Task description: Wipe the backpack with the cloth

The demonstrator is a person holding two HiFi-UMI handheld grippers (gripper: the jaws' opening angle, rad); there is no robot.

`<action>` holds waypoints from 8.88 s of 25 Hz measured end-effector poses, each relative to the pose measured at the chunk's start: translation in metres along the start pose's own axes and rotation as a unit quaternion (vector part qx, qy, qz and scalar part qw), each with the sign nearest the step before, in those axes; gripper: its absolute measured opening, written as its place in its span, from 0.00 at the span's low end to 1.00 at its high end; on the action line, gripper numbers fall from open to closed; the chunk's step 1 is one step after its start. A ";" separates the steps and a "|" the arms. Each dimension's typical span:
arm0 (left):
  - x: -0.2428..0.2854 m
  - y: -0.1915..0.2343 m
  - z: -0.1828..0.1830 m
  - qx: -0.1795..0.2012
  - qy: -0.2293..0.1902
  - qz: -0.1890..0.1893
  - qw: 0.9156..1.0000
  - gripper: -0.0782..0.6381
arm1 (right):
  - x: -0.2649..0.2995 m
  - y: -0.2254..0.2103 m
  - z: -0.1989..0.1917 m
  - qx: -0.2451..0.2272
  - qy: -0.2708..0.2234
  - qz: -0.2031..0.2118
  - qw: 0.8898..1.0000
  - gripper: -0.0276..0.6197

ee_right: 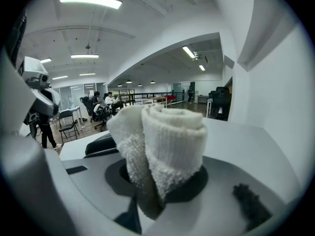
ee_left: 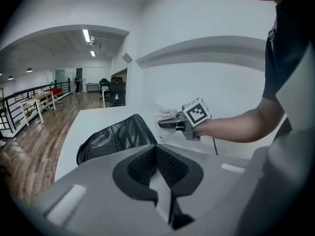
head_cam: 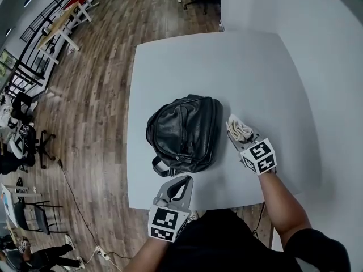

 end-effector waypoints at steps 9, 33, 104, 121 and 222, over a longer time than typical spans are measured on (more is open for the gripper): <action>0.003 -0.003 -0.009 0.002 0.015 0.014 1.000 0.12 | 0.045 -0.044 0.007 -0.036 0.024 -0.020 0.999 0.18; -0.004 0.002 -0.013 -0.027 -0.002 0.028 0.999 0.12 | 0.051 -0.021 0.006 -0.058 0.034 0.001 0.998 0.18; -0.023 0.011 -0.007 -0.056 -0.023 0.047 0.997 0.12 | -0.044 0.142 -0.017 0.014 0.026 0.113 0.993 0.18; -0.031 0.086 -0.014 -0.018 -0.039 -0.027 0.999 0.12 | -0.021 0.155 -0.020 0.041 0.052 -0.017 0.998 0.18; -0.041 0.157 -0.047 -0.006 -0.036 -0.134 0.990 0.12 | 0.034 0.018 0.145 0.069 -0.050 -0.275 0.958 0.18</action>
Point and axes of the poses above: the fingertips, and each gripper's own axes: x forward along the fingers, y to its left, z out of its top, the point moved 4 cm from there along -x, backward along the fingers, and after that the axes turned 3 degrees about y, right-handed, at the moved point
